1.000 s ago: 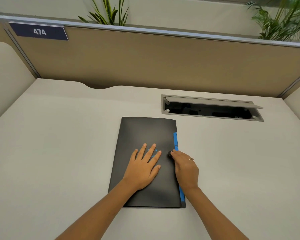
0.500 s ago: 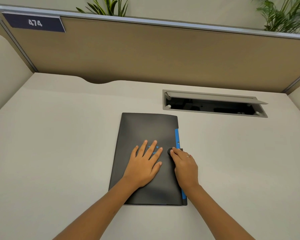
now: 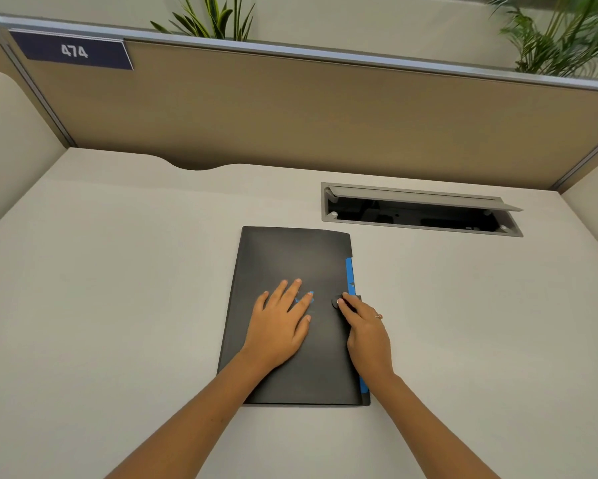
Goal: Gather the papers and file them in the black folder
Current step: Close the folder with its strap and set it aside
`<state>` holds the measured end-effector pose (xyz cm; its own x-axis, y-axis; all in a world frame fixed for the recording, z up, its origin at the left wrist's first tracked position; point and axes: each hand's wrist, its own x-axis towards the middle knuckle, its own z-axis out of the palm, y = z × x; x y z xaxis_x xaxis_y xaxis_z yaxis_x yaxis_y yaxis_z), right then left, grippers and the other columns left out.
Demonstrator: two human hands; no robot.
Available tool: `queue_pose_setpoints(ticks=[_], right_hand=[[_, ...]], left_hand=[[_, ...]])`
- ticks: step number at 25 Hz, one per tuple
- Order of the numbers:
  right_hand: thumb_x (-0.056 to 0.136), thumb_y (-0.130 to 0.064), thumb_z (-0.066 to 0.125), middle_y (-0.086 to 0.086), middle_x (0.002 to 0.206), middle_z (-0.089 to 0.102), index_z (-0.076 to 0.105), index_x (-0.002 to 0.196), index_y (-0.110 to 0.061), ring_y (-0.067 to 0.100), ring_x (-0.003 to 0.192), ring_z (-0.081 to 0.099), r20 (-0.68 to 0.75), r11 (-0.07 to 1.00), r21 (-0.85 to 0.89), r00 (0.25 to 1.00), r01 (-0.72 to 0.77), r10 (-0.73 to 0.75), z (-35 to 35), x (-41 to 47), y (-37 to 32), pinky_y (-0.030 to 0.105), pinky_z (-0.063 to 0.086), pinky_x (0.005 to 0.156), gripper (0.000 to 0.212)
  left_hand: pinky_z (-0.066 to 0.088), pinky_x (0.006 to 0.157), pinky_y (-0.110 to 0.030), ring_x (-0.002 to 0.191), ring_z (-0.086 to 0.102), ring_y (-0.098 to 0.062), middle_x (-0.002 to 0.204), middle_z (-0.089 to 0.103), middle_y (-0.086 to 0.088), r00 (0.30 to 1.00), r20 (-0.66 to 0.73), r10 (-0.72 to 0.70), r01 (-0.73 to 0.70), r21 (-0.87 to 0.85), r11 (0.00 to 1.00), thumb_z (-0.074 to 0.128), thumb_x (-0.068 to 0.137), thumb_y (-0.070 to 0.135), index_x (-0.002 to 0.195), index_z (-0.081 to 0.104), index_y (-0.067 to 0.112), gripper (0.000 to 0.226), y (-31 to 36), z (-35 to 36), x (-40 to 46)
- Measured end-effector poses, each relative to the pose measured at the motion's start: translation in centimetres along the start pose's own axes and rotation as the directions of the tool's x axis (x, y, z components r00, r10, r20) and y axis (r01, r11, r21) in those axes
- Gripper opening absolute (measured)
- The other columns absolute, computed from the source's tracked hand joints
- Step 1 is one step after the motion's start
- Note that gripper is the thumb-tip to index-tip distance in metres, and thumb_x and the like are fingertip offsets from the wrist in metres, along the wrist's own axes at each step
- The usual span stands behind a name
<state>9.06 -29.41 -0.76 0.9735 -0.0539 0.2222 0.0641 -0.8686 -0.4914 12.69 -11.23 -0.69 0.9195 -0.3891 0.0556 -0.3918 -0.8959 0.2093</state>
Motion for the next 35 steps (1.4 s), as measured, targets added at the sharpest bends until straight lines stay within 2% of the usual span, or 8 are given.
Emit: queue_pose_setpoints(ticks=[3, 6, 12, 15, 17, 21, 24, 35], right_hand=[[0.093, 0.005, 0.043, 0.011, 0.143, 0.048, 0.046, 0.135, -0.003, 0.024, 0.133, 0.042, -0.04, 0.936, 0.255, 0.964, -0.244, 0.263, -0.5, -0.9, -0.3, 0.026, 0.026, 0.11, 0.043], [0.097, -0.006, 0.044, 0.012, 0.142, 0.049, 0.046, 0.136, -0.001, 0.025, 0.132, 0.043, -0.057, 0.849, 0.356, 0.898, -0.39, 0.437, -0.8, -1.5, -1.1, 0.03, 0.029, 0.111, 0.039], [0.086, -0.002, 0.051, -0.009, 0.097, 0.067, 0.064, 0.117, -0.02, 0.017, 0.1, 0.062, 0.05, 0.709, 0.523, 0.848, -0.472, 0.528, -2.0, -1.1, -3.2, 0.018, 0.041, 0.08, 0.038], [0.084, -0.002, 0.06, -0.004, 0.1, 0.068, 0.06, 0.124, -0.014, 0.018, 0.1, 0.063, 0.137, 0.586, 0.596, 0.788, -0.549, 0.6, -2.3, -0.6, -3.6, 0.029, 0.047, 0.092, 0.042], [0.082, 0.0, 0.062, 0.005, 0.11, 0.068, 0.058, 0.126, -0.012, 0.019, 0.103, 0.062, 0.175, 0.547, 0.616, 0.776, -0.567, 0.607, -2.3, -0.2, -4.2, 0.034, 0.046, 0.098, 0.045], [0.082, 0.002, 0.064, 0.01, 0.12, 0.065, 0.056, 0.128, -0.01, 0.019, 0.105, 0.061, 0.201, 0.527, 0.639, 0.783, -0.56, 0.588, -1.2, 1.5, -5.6, 0.035, 0.046, 0.096, 0.048], [0.083, 0.001, 0.064, 0.012, 0.123, 0.064, 0.055, 0.129, -0.01, 0.02, 0.106, 0.06, 0.204, 0.531, 0.649, 0.797, -0.545, 0.569, -0.3, 4.2, -6.6, 0.033, 0.046, 0.093, 0.048], [0.082, -0.002, 0.066, 0.015, 0.122, 0.065, 0.055, 0.128, -0.006, 0.028, 0.109, 0.062, 0.129, 0.631, 0.603, 0.84, -0.488, 0.527, 2.8, 17.5, -5.5, 0.039, 0.047, 0.097, 0.047]], left_hand=[[0.04, 0.095, -0.049, 0.132, 0.039, -0.033, 0.144, 0.045, -0.011, 0.941, -0.154, -0.301, 0.29, -0.091, 0.953, 0.054, 0.089, 0.031, 0.129, 0.052, 0.021, 0.042, -1.8, -1.4, -1.2], [0.042, 0.093, -0.05, 0.121, 0.043, -0.036, 0.138, 0.046, -0.017, 0.821, -0.14, -0.553, 0.489, -0.326, 0.809, 0.054, 0.089, 0.023, 0.13, 0.046, 0.012, 0.044, -4.0, -2.2, -2.1], [0.039, 0.1, -0.036, 0.115, 0.048, -0.027, 0.128, 0.054, -0.011, 0.833, -0.107, -0.544, 0.341, -0.675, 0.655, 0.054, 0.087, 0.003, 0.123, 0.053, 0.011, 0.037, -5.1, -3.1, -3.4], [0.043, 0.099, -0.032, 0.114, 0.054, -0.02, 0.125, 0.057, -0.005, 0.792, -0.012, -0.611, 0.333, -0.829, 0.448, 0.053, 0.086, 0.0, 0.12, 0.057, 0.018, 0.039, -6.2, -3.9, -3.4], [0.043, 0.099, -0.03, 0.115, 0.055, -0.019, 0.122, 0.057, 0.001, 0.796, -0.003, -0.605, 0.296, -0.87, 0.395, 0.053, 0.086, -0.001, 0.115, 0.061, 0.021, 0.037, -7.2, -4.3, -3.4], [0.046, 0.102, -0.043, 0.114, 0.058, -0.021, 0.126, 0.059, -0.002, 0.794, 0.012, -0.607, 0.283, -0.892, 0.352, 0.054, 0.089, 0.001, 0.119, 0.06, 0.02, 0.035, -9.8, -4.9, -2.8], [0.046, 0.101, -0.038, 0.116, 0.058, -0.02, 0.129, 0.06, -0.002, 0.791, 0.0, -0.612, 0.266, -0.901, 0.343, 0.054, 0.09, 0.002, 0.122, 0.057, 0.021, 0.038, -12.0, -5.6, -1.1], [0.037, 0.106, -0.038, 0.129, 0.045, -0.025, 0.14, 0.05, -0.006, 0.844, -0.067, -0.532, 0.247, -0.832, 0.496, 0.052, 0.091, 0.001, 0.13, 0.051, 0.018, 0.042, -16.9, -6.2, 11.2]])
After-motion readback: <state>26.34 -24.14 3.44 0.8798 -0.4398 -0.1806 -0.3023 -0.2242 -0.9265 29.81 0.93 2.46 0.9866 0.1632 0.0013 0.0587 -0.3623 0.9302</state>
